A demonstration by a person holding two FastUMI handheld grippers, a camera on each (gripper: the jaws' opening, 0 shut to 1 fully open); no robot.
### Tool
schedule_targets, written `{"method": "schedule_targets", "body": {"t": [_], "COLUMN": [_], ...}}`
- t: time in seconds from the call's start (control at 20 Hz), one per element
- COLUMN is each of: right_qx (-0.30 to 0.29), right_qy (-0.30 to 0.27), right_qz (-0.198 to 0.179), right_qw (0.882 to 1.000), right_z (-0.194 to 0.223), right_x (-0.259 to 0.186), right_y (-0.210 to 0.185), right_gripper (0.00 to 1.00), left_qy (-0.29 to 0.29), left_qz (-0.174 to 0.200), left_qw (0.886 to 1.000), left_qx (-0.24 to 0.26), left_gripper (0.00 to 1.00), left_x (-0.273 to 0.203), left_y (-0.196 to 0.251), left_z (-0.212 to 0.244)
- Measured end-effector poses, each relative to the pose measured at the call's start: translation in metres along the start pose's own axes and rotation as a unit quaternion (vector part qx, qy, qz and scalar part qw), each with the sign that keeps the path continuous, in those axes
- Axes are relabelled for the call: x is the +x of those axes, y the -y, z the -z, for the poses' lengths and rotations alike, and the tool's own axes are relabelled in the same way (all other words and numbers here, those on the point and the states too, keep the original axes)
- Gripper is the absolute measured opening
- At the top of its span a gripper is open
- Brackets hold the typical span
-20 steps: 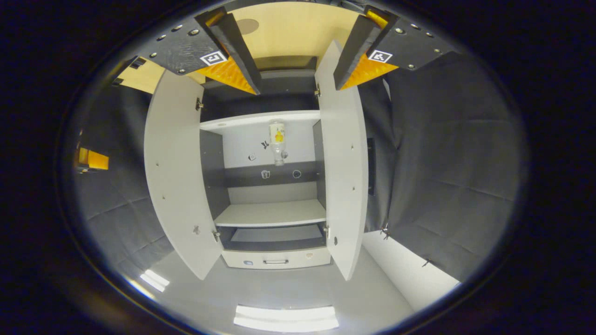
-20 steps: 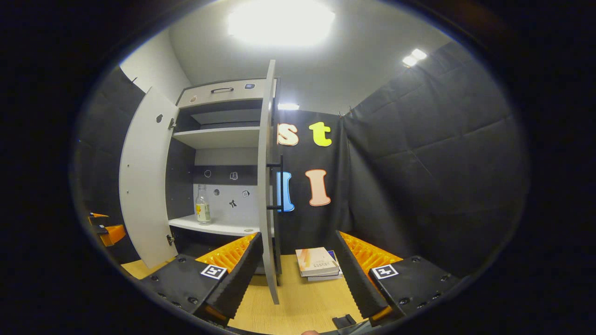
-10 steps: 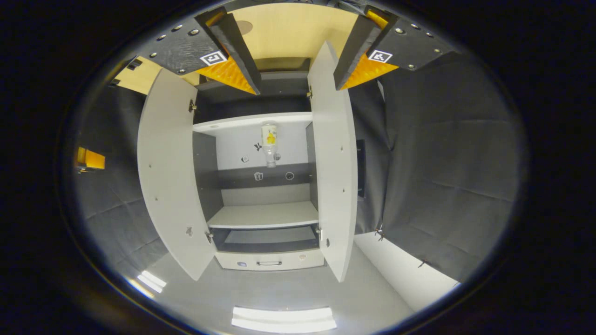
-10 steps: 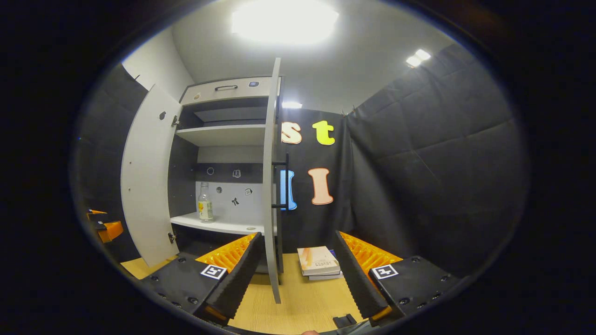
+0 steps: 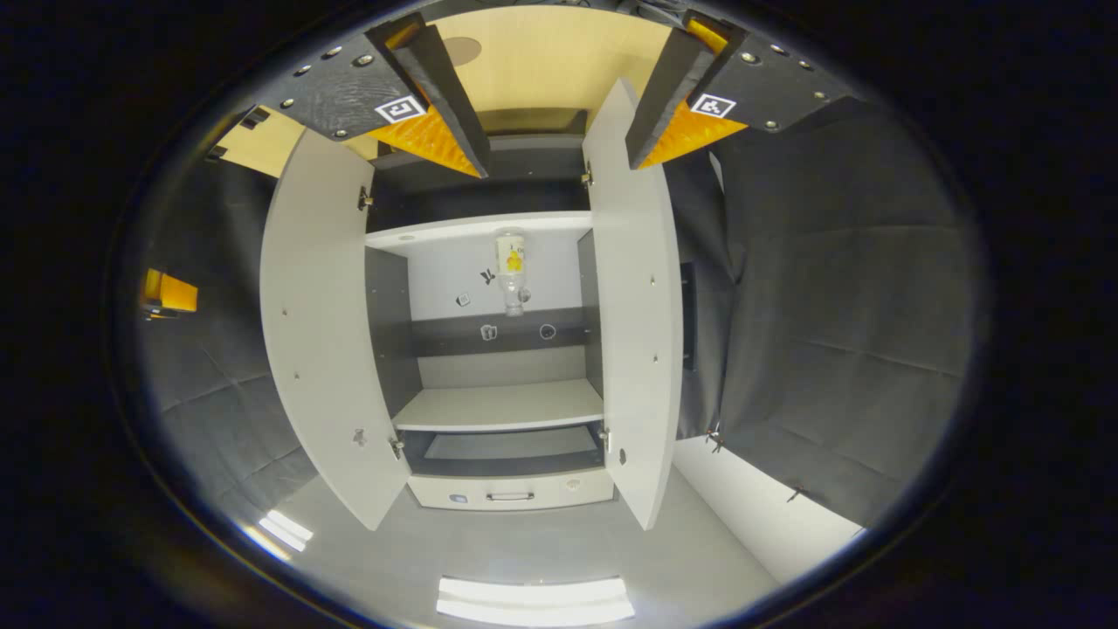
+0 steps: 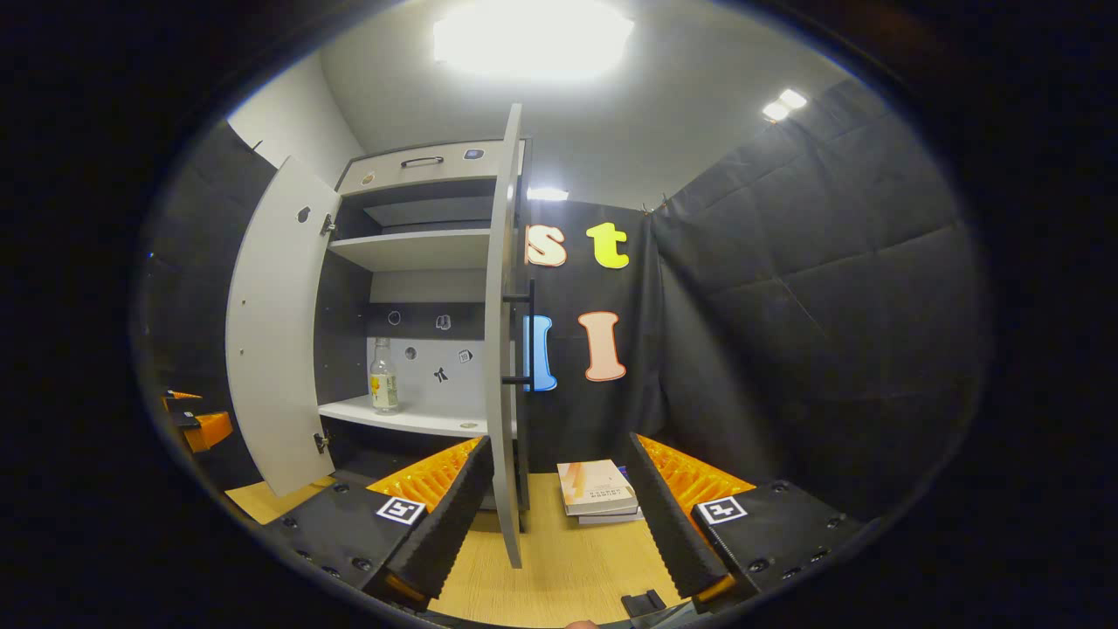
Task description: Grasp the bottle in the cabinet with the left hand and place it on the coaster, then close the right door with the right hand and the left door with the left hand.
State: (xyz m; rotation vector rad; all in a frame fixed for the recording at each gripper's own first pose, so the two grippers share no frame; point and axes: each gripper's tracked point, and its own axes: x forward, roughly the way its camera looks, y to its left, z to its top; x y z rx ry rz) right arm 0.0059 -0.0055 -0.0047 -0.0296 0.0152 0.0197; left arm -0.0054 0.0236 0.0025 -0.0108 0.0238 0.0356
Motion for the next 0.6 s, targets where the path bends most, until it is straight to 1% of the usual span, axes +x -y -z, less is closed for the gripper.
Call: {"method": "schedule_targets", "body": {"t": [0.2, 0.3, 0.6], "right_qx": [-0.002, 0.000, -0.002], "right_qy": [-0.007, -0.010, -0.016], "right_qz": [-0.006, -0.013, -0.035], "right_qw": [1.000, 1.000, 0.999], "right_z": [0.009, 0.014, 0.032], "right_x": [0.004, 0.007, 0.019], "right_y": [0.014, 0.022, 0.047], "right_gripper": [0.97, 0.97, 0.97], "left_qy": [0.007, 0.013, 0.017], "left_qz": [0.004, 0.003, 0.006], "left_qw": [1.000, 1.000, 1.000], "left_qx": [-0.001, 0.007, 0.007], "left_gripper": [0.94, 0.94, 0.94], "left_x": [-0.004, -0.003, 0.022], "left_y": [0.008, 0.028, 0.063], "left_z": [-0.016, -0.026, -0.049]}}
